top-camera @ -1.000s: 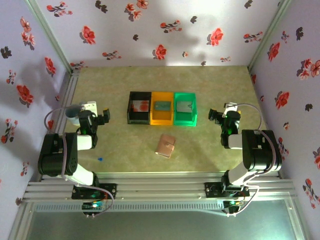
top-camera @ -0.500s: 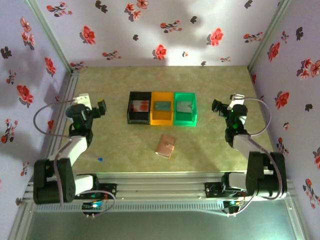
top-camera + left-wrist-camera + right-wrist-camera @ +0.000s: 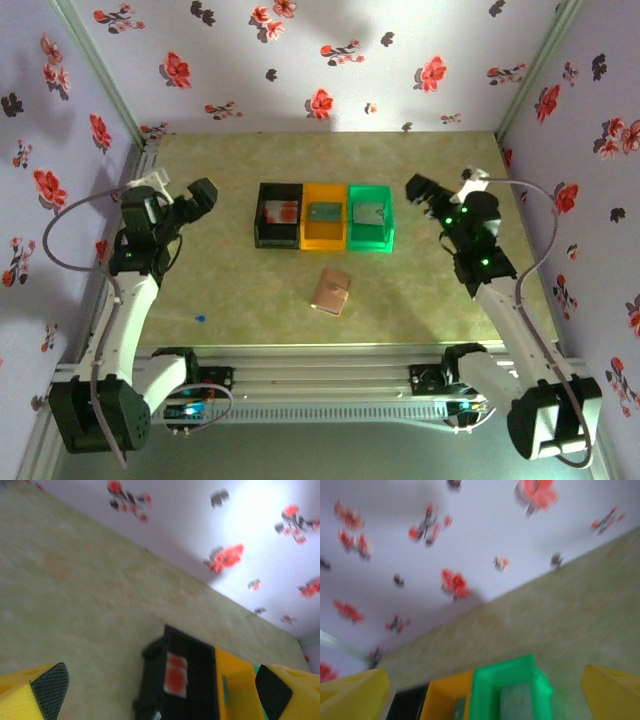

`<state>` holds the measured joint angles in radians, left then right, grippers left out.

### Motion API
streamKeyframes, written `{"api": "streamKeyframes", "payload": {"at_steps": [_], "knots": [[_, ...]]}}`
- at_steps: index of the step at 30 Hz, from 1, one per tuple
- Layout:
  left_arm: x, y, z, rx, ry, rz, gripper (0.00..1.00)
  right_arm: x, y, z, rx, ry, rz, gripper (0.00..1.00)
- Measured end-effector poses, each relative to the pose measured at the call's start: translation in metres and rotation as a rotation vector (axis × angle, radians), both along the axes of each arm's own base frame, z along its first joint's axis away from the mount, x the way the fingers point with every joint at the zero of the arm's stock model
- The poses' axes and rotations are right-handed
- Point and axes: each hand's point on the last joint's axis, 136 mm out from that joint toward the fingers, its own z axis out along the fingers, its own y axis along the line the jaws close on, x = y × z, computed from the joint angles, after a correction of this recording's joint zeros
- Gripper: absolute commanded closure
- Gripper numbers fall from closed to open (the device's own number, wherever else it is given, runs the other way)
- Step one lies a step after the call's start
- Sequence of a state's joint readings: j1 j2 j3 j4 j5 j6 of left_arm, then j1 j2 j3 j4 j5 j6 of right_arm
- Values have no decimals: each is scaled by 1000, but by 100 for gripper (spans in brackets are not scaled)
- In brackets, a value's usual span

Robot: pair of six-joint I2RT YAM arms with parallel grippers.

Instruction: Take the credit cards out of the card holder

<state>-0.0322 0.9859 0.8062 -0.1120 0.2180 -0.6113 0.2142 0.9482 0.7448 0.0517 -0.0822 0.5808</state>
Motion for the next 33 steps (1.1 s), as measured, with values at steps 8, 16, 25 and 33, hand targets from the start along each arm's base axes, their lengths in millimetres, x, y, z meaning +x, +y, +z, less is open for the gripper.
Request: {"api": "streamKeyframes", "payload": {"at_steps": [8, 16, 25, 33], "knots": [[-52, -75, -41, -6, 179, -193, 0, -58, 78, -66, -168, 293, 174, 10], [-94, -96, -87, 128, 350, -231, 0, -122, 119, -135, -349, 513, 203, 18], [-118, -98, -128, 254, 501, -211, 0, -148, 169, -182, -485, 597, 202, 30], [-130, -99, -149, 295, 553, -212, 0, -153, 192, -198, -513, 615, 189, 38]]}}
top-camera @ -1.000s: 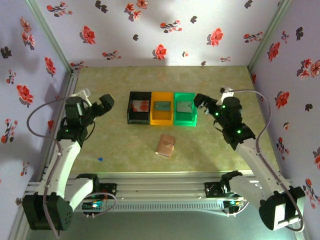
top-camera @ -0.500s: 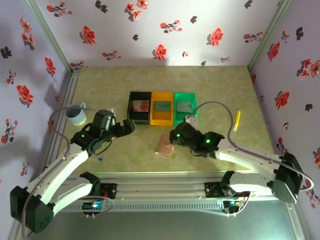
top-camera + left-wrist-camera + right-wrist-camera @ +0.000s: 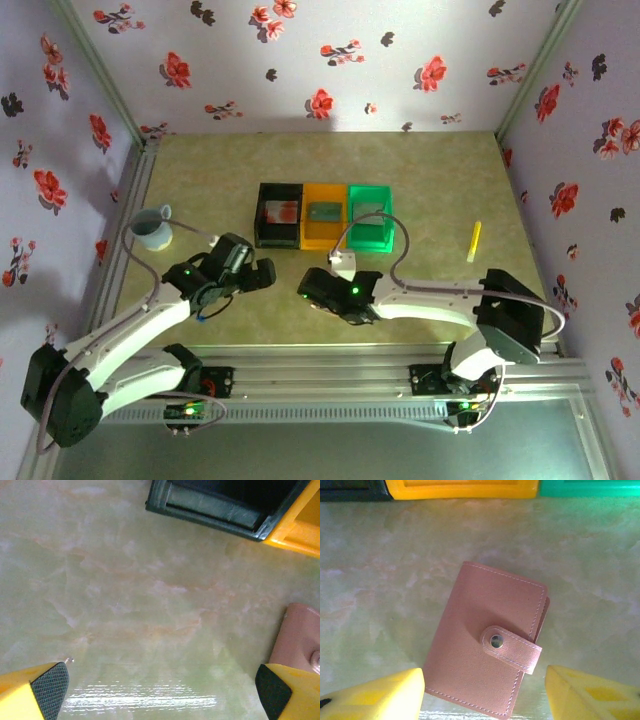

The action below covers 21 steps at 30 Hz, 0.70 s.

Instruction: Take the credit cards out of the card holder

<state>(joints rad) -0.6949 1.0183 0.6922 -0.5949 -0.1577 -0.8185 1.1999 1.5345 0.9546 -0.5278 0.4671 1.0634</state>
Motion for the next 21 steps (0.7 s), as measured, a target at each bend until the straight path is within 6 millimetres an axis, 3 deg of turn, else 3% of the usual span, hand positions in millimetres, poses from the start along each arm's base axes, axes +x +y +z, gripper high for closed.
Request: {"api": "streamKeyframes", "payload": {"at_steps": [7, 21], "knots": [[-3, -3, -4, 5, 14, -8, 1, 1, 1, -19, -40, 27, -32, 44], [-6, -8, -12, 22, 36, -25, 1, 10, 2, -22, -63, 24, -65, 54]]}}
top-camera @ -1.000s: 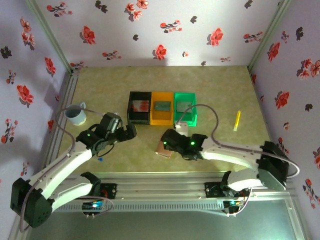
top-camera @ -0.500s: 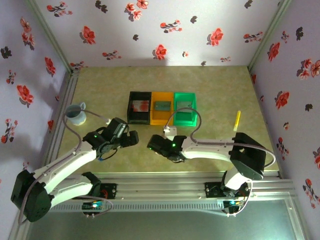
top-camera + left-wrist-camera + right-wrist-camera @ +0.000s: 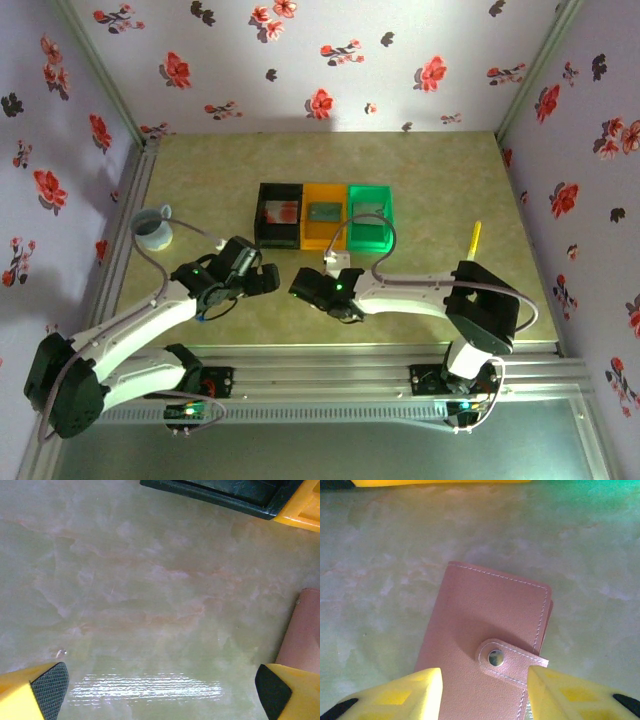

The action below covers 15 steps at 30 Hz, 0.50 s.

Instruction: Take the credit cards out of the card holder

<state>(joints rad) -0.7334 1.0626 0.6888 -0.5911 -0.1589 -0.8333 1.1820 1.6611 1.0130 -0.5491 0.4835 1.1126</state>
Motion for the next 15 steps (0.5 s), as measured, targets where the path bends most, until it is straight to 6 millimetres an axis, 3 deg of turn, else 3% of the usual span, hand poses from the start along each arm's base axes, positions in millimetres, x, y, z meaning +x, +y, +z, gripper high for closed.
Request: {"api": "streamKeyframes", "payload": {"at_steps": [15], "knots": [[-1, -4, -5, 14, 8, -15, 0, -1, -16, -21, 6, 42, -50, 61]]}}
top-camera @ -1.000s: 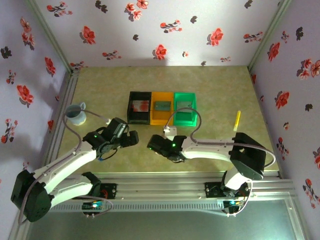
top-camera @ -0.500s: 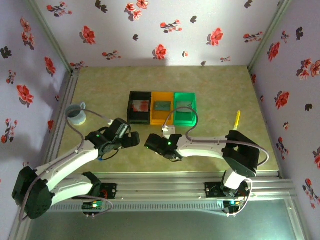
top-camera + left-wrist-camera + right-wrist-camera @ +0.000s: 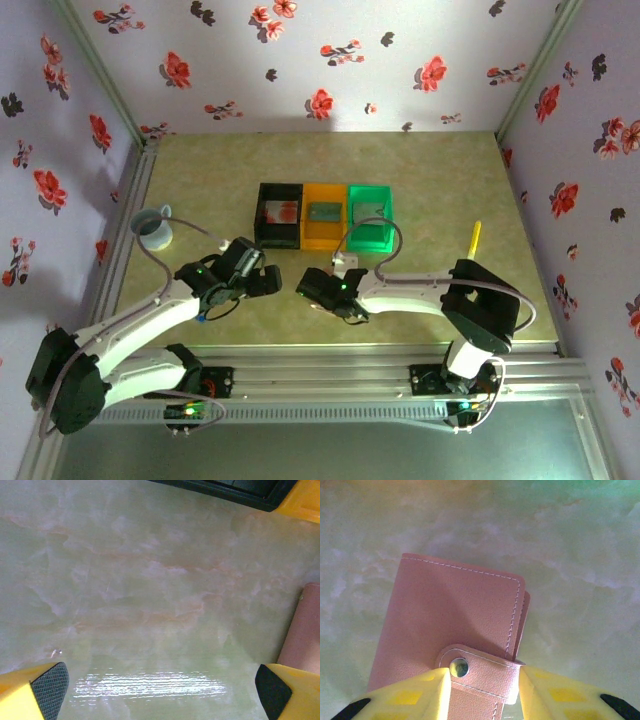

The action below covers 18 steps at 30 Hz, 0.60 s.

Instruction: Take the credit cards out of the card holder

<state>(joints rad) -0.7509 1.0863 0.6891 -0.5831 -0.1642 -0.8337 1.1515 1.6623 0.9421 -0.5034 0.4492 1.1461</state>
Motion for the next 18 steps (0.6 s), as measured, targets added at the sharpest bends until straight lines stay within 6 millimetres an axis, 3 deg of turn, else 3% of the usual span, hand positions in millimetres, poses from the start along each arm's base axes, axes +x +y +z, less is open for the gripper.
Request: {"api": "streamKeyframes", "payload": {"at_steps": [18], "knots": [[1, -8, 2, 0, -2, -19, 0, 0, 2, -3, 42, -6, -15, 60]]}}
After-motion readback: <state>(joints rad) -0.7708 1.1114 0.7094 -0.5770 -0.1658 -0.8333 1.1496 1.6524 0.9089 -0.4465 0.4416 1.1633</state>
